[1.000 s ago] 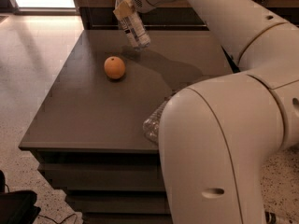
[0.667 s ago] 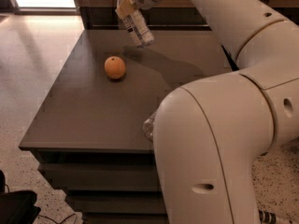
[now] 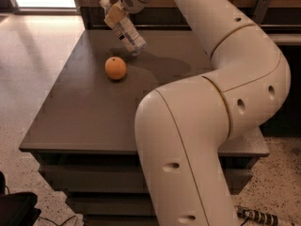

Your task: Knock blue plastic bottle over

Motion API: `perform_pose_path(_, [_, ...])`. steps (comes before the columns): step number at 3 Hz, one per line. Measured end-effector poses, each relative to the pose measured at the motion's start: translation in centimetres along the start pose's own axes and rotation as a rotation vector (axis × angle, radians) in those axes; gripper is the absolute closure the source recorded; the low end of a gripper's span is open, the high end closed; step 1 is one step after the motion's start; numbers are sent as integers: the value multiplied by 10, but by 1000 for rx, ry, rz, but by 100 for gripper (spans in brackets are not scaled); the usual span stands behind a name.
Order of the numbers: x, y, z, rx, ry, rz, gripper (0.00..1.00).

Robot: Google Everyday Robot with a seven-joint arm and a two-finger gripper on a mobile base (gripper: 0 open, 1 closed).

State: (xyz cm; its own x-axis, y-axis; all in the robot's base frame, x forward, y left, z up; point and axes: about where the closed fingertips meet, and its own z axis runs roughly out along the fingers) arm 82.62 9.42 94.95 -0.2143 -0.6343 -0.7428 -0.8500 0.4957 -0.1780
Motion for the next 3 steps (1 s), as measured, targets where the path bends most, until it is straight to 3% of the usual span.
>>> perform_pose_path(1, [-9, 22, 20, -64, 29, -59, 100])
perform_pose_path(3, [-5, 39, 60, -101, 95, -105, 100])
